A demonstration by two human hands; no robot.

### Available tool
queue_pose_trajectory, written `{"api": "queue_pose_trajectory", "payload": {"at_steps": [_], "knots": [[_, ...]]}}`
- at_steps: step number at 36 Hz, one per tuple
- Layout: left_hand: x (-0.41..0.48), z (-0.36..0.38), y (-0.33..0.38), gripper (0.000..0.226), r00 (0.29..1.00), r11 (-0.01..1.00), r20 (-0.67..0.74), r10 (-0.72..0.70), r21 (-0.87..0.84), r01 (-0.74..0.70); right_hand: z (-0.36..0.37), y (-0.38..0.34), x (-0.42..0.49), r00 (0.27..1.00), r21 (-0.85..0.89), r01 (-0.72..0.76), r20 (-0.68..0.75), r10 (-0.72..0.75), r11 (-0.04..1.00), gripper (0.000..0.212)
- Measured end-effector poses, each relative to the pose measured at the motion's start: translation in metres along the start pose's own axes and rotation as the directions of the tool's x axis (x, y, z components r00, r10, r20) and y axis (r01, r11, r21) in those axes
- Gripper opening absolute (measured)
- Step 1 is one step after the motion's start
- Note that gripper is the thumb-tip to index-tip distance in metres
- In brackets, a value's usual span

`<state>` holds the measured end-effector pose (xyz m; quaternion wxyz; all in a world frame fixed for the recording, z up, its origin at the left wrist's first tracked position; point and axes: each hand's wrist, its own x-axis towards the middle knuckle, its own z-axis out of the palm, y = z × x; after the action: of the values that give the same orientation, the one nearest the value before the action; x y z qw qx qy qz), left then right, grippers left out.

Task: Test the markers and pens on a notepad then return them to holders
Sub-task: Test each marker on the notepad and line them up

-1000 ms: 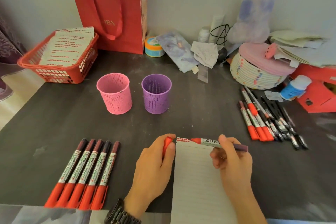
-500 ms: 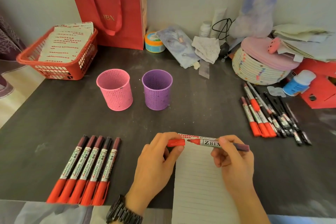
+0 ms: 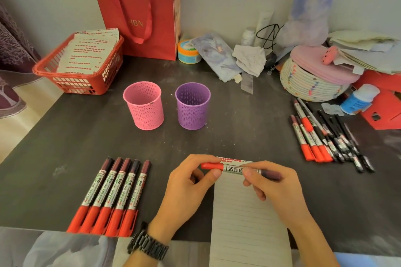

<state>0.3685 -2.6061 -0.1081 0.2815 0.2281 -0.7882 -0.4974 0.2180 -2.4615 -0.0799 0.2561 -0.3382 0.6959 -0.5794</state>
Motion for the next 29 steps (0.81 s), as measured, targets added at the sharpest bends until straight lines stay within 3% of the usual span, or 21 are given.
{"api": "queue_pose_trajectory", "payload": {"at_steps": [6, 9, 11, 13, 16, 19, 25, 29], "knots": [[-0.005, -0.016, 0.009, 0.035, 1.000, 0.997, 0.018, -0.017, -0.079, 0.018, 0.005, -0.017, -0.014, 0.992, -0.250, -0.011, 0.117, 0.041, 0.968, 0.026], [-0.004, -0.025, 0.018, 0.061, 0.999, 0.967, 0.022, -0.033, -0.250, 0.037, 0.023, -0.022, -0.026, 0.996, -0.152, -0.027, 0.086, 0.040, 0.988, 0.030], [-0.001, -0.028, 0.029, 0.061, 0.997, 0.915, -0.013, -0.074, -0.399, 0.062, 0.038, -0.025, -0.034, 0.994, -0.020, -0.099, 0.053, 0.100, 0.995, 0.032], [0.003, -0.034, 0.043, 0.045, 0.983, 0.801, -0.082, -0.167, -0.592, 0.087, 0.052, -0.027, -0.044, 0.985, 0.074, -0.159, 0.085, 0.152, 0.985, 0.036], [0.009, -0.044, 0.062, 0.035, 0.950, 0.426, -0.019, -0.311, -0.896, 0.121, 0.073, -0.029, -0.058, 0.975, 0.151, -0.212, 0.095, 0.199, 0.966, 0.038], [0.009, -0.050, 0.072, 0.039, 0.952, 0.203, 0.062, -0.300, -0.971, 0.127, 0.093, -0.033, -0.072, 0.971, 0.230, -0.237, 0.041, 0.234, 0.944, 0.034], [0.001, -0.033, 0.080, 0.048, 0.934, 0.103, 0.130, -0.334, -0.979, 0.173, 0.112, -0.042, -0.097, 0.951, 0.303, -0.191, -0.177, 0.252, 0.934, 0.024], [-0.002, -0.027, 0.088, 0.051, 0.929, 0.106, 0.173, -0.327, -0.970, 0.218, 0.109, -0.046, -0.103, 0.929, 0.362, -0.179, -0.242, 0.278, 0.915, 0.027]]}}
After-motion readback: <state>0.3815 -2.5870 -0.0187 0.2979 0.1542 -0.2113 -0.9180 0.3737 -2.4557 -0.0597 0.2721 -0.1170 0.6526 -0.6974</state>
